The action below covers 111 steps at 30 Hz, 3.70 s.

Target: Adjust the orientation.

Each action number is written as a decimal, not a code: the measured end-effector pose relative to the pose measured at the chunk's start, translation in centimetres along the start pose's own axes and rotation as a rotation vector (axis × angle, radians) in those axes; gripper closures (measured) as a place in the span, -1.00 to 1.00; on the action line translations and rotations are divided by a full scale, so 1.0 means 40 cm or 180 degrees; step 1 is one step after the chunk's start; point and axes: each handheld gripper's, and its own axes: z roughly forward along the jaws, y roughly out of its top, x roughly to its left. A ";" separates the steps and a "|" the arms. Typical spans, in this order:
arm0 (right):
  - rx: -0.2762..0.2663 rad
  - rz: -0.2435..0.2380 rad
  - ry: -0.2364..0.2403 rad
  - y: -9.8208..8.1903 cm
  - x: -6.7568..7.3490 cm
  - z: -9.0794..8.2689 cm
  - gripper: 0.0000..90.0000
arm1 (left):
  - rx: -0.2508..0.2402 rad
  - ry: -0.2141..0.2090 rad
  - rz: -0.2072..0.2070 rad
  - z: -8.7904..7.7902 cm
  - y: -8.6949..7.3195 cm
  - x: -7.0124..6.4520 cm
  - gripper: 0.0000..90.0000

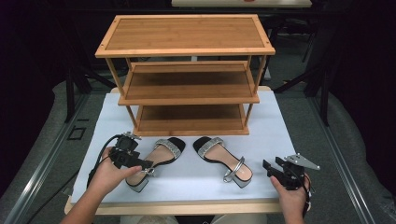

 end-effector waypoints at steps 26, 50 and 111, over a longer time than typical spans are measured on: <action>-0.0008 0.0080 0.0024 0.001 -0.009 -0.002 -0.06 | 0.1196 0.0117 -0.0065 0.095 0.073 -0.004 -0.36; 0.0001 0.0096 0.0113 0.000 -0.002 0.011 -0.06 | 0.1517 0.0064 -0.0224 0.158 0.083 0.013 -0.08; -0.0005 0.0098 0.0133 0.001 -0.001 0.022 -0.06 | 0.1087 0.0177 -0.0568 0.103 0.166 0.056 -0.04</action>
